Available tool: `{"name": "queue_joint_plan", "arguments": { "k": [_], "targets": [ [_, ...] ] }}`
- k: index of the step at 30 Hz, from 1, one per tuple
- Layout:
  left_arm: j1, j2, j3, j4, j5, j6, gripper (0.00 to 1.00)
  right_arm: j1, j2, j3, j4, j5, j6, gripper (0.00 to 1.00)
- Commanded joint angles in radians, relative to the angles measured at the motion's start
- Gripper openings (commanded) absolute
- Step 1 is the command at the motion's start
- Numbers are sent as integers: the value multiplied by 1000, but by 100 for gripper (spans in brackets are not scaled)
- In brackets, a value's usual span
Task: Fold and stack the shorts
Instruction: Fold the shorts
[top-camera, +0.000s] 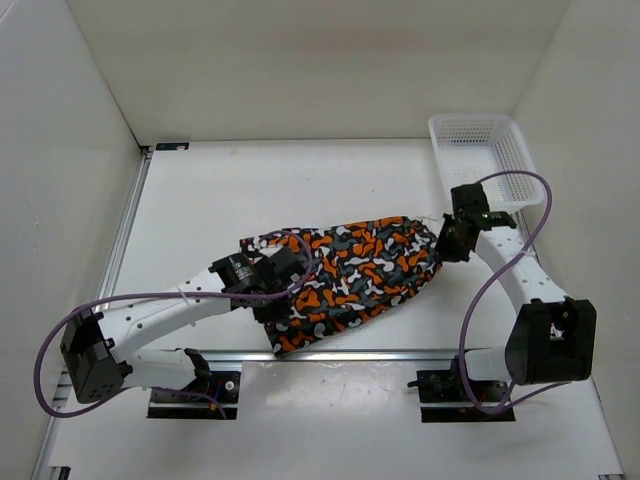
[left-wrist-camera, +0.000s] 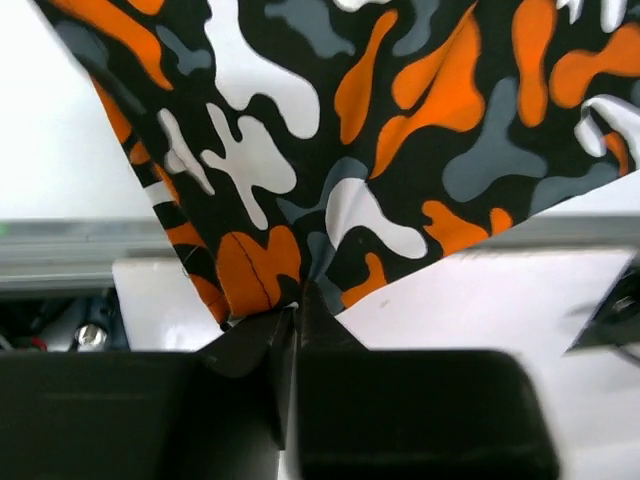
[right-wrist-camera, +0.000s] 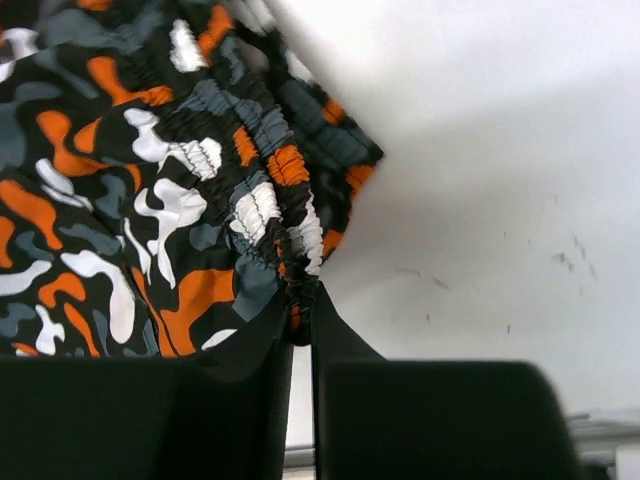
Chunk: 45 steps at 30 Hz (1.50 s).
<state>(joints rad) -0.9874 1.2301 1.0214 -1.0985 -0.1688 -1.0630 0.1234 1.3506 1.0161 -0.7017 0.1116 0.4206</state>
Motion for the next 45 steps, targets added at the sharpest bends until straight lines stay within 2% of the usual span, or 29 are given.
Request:
{"name": "queue_joint_plan", "arguments": {
  "k": [1,2,3,4,5,6,8,9,10,11,13,14,15,16,20,25,32,39,43,44,45],
  "targets": [
    [-17,-35,-43,-3,83,-35,24,-13,-82,-66,-4,55,53,13],
    [-17,-35,-43,-3,104,-11,36,-13,-93,-77,-4,65,53,32],
    [-17,-35,-43,-15,104,-11,87,-13,-106,-77,-4,65,67,53],
    [-17,-35,-24,-29,91,1,100,-13,-107,-77,-4,94,67,68],
    [-17,-35,18,-44,72,14,100,-13,-107,-67,-4,103,79,84],
    [-2,-35,49,-60,30,14,100,-13,-107,-50,-4,103,79,88],
    [45,-26,103,-83,-3,58,100,-13,-107,-7,-4,103,80,89],
    [61,-14,138,-83,-21,67,96,-13,-81,37,-4,103,80,89],
    [76,-14,150,-83,-34,77,88,-13,-70,56,-4,103,80,85],
    [93,-1,151,-52,-34,86,71,-2,-61,70,5,103,80,62],
    [151,26,138,-8,-34,107,51,11,-36,79,24,79,70,29],
    [174,38,123,21,-11,121,44,24,-27,79,45,42,70,18],
    [223,70,87,84,35,135,32,24,-6,79,56,19,70,5],
    [245,90,68,112,51,144,27,24,4,59,74,-13,61,2],
    [319,212,39,210,78,155,23,33,86,-10,171,-142,50,0],
    [342,391,98,233,78,178,22,33,196,-42,196,-142,41,0],
    [481,619,192,242,92,241,17,33,263,-120,219,-162,118,0],
    [611,776,368,242,101,330,17,151,254,-155,219,-197,175,0],
    [685,810,480,203,89,379,17,255,245,-68,127,-182,187,0],
    [694,810,502,189,75,389,17,281,222,-10,101,-143,173,7],
    [694,796,534,178,63,420,18,282,202,15,81,-94,162,22]
  ]
}}
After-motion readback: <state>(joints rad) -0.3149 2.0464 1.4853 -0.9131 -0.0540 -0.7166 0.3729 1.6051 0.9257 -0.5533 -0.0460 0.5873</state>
